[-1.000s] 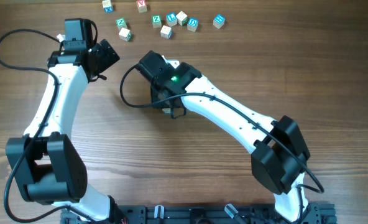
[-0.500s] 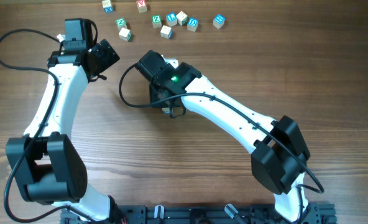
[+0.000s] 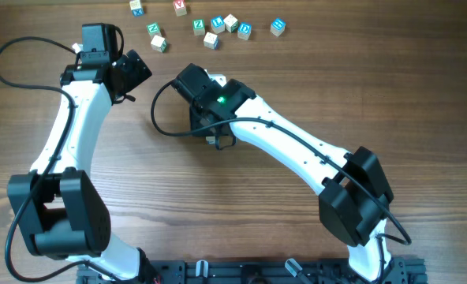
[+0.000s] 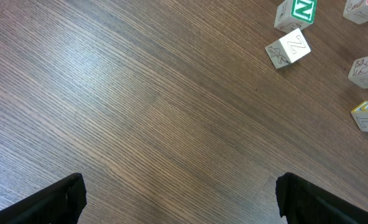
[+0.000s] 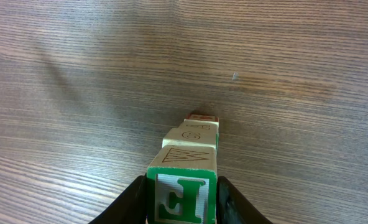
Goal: Form a tower
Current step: 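Lower the block onto the stack and open the right gripper, then move the right gripper to the blue-lettered D block, then grasp the blue D block with the right gripper and lift it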
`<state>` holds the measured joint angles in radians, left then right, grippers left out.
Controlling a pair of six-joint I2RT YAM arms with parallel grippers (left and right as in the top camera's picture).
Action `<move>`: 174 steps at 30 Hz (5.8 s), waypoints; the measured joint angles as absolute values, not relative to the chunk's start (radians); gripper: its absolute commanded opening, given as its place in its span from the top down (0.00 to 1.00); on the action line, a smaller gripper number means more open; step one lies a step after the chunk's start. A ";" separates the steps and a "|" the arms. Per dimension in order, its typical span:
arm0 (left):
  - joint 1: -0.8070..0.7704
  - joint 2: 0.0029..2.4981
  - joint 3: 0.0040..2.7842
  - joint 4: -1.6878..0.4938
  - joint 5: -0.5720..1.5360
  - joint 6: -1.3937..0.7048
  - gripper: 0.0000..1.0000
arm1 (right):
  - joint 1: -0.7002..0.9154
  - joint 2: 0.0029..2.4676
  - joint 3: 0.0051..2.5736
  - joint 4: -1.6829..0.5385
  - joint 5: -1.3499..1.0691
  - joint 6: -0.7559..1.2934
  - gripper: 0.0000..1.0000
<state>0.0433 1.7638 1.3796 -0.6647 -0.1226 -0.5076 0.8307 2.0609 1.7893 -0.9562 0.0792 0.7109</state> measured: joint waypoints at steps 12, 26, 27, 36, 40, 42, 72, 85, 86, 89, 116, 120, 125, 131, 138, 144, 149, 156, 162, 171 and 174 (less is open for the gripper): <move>0.043 1.764 1.380 -0.664 -0.123 -0.508 0.00 | 0.831 2.061 1.789 -0.940 0.080 0.710 0.65; 0.043 1.764 1.380 -0.664 -0.123 -0.508 0.00 | 0.831 2.061 1.789 -0.949 0.080 0.723 0.55; 0.043 1.764 1.380 -0.665 -0.123 -0.508 0.00 | 0.831 2.061 1.789 -0.949 0.080 0.725 0.46; 0.043 1.764 1.380 -0.664 -0.123 -0.508 0.00 | 0.829 2.061 1.792 -0.893 0.083 0.686 0.31; 0.043 1.764 1.380 -0.664 -0.123 -0.508 0.00 | 0.799 2.073 1.907 -0.904 0.107 0.595 0.32; 0.043 1.764 1.380 -0.665 -0.123 -0.508 0.00 | 0.764 2.075 2.002 -0.903 0.116 0.527 0.37; 0.043 1.764 1.380 -0.665 -0.123 -0.508 0.00 | 0.396 2.522 2.129 -0.101 0.122 0.170 0.96; 0.043 1.764 1.380 -0.664 -0.123 -0.508 0.00 | 0.398 2.619 2.129 -0.052 0.086 0.170 0.95; 0.043 1.764 1.380 -0.665 -0.123 -0.508 0.00 | 0.398 2.624 2.129 -0.049 0.086 0.170 0.95; 0.043 1.764 1.380 -0.665 -0.123 -0.508 0.00 | 0.398 2.638 2.129 -0.052 0.086 0.170 0.96; 0.043 1.764 1.380 -0.664 -0.123 -0.508 0.00 | 0.398 2.468 2.148 -0.863 -0.186 0.166 0.82; 0.043 1.764 1.380 -0.664 -0.123 -0.508 0.00 | 0.398 2.437 2.140 -0.898 -0.242 0.166 0.72; 0.043 1.764 1.380 -0.665 -0.123 -0.508 0.00 | 0.398 2.323 2.134 -0.890 -0.210 0.162 0.21; 0.043 1.764 1.380 -0.665 -0.123 -0.508 0.00 | 0.398 2.294 2.132 -0.874 -0.175 0.159 0.24; 0.043 1.764 1.380 -0.664 -0.123 -0.508 0.00 | 0.398 2.303 2.030 -0.811 -0.174 0.036 0.11; 0.043 1.764 1.380 -0.664 -0.123 -0.508 0.00 | 0.398 2.342 1.888 -0.708 -0.207 -0.038 0.09; 0.043 1.764 1.380 -0.665 -0.123 -0.508 0.00 | 0.398 2.342 1.853 -0.656 -0.265 -0.078 0.09; 0.043 1.764 1.380 -0.665 -0.123 -0.508 0.00 | 0.398 2.342 1.853 -0.609 -0.283 -0.145 0.09; 0.043 1.764 1.380 -0.664 -0.123 -0.508 0.00 | 0.398 2.342 1.853 -0.558 -0.284 -0.187 0.19; 0.043 1.764 1.380 -0.665 -0.123 -0.508 0.00 | 0.398 2.342 1.853 -0.701 -0.284 -0.110 0.35; 0.043 1.764 1.380 -0.664 -0.123 -0.508 0.00 | 0.398 2.342 1.853 -0.652 -0.271 -0.079 0.36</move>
